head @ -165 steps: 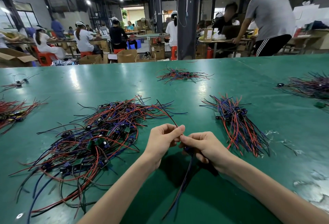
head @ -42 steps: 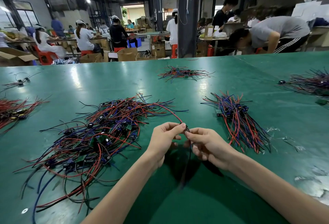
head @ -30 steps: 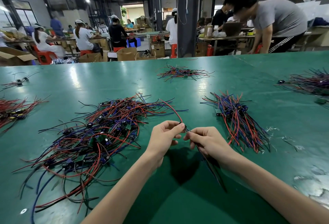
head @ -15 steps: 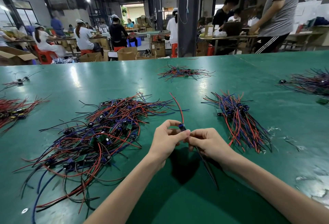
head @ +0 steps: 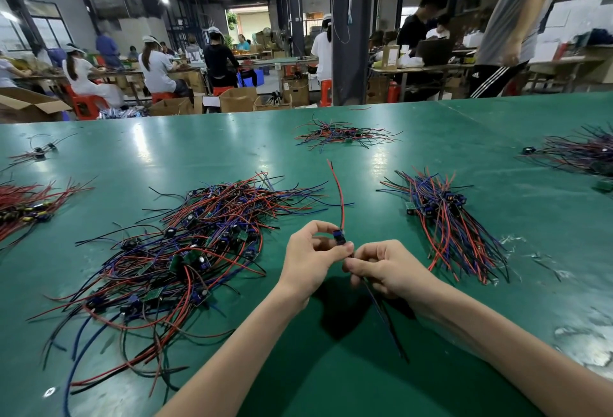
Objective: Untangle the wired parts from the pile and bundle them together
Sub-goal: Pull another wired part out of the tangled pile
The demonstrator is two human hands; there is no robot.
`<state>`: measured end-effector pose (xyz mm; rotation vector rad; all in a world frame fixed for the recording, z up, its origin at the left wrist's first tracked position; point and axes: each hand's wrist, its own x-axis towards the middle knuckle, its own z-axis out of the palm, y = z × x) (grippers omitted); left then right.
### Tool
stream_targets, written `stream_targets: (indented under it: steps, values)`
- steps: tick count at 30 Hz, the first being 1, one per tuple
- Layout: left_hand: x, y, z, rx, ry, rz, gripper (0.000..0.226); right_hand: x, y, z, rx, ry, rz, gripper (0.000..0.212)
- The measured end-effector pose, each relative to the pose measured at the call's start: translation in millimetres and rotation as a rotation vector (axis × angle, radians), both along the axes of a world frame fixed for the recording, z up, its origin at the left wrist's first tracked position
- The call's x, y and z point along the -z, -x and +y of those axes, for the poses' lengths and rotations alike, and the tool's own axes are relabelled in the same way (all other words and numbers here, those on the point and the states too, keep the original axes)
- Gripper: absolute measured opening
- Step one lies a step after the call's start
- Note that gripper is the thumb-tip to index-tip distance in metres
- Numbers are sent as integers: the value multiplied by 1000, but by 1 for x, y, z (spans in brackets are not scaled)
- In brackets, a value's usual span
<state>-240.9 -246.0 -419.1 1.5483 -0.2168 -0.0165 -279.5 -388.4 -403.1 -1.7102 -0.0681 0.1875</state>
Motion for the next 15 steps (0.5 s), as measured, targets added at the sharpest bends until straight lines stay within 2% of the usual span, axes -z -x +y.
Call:
stream_targets:
  steps: [8, 15]
  values:
    - [-2, -14, 13, -147, 47, 17, 26, 0, 1, 3, -101, -48, 42, 15]
    - [-4, -26, 26, -255, 75, 31, 26, -2, 4, 4, -134, 2, 20, 17]
